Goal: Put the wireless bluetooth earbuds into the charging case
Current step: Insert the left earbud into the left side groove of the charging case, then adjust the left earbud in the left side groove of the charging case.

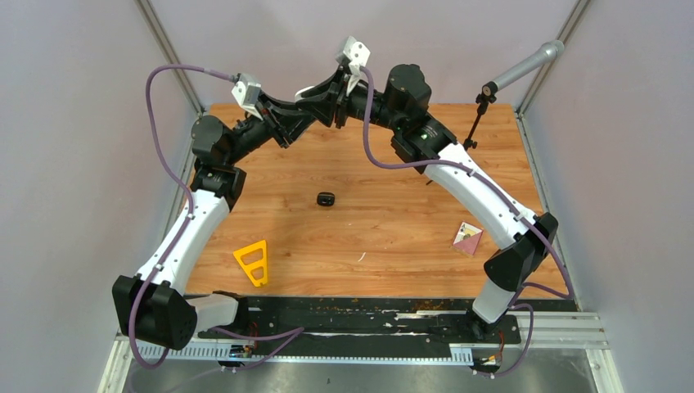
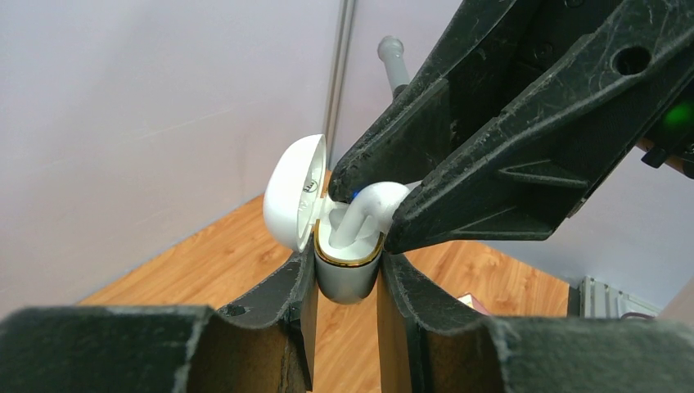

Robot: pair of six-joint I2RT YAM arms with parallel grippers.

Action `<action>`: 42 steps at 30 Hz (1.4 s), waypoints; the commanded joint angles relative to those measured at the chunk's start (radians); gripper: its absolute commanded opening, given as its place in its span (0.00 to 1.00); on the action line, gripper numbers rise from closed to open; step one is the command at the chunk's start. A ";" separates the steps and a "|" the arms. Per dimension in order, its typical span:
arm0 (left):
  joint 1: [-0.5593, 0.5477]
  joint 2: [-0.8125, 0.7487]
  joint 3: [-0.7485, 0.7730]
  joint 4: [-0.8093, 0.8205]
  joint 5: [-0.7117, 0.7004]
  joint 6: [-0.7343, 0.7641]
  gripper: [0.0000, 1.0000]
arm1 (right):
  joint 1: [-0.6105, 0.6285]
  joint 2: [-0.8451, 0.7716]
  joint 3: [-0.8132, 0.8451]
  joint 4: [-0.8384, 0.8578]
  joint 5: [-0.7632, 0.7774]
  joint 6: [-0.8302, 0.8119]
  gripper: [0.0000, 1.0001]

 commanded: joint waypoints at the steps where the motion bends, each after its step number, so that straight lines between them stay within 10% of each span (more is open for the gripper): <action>1: -0.008 -0.045 0.023 0.102 0.058 -0.024 0.00 | -0.005 -0.022 0.009 -0.057 -0.002 -0.183 0.27; 14: -0.009 -0.047 0.018 0.106 0.059 -0.035 0.00 | 0.001 -0.017 0.023 -0.053 -0.018 -0.286 0.28; 42: -0.013 -0.030 -0.020 0.060 0.043 0.004 0.00 | -0.077 -0.008 0.135 -0.040 -0.021 0.078 0.53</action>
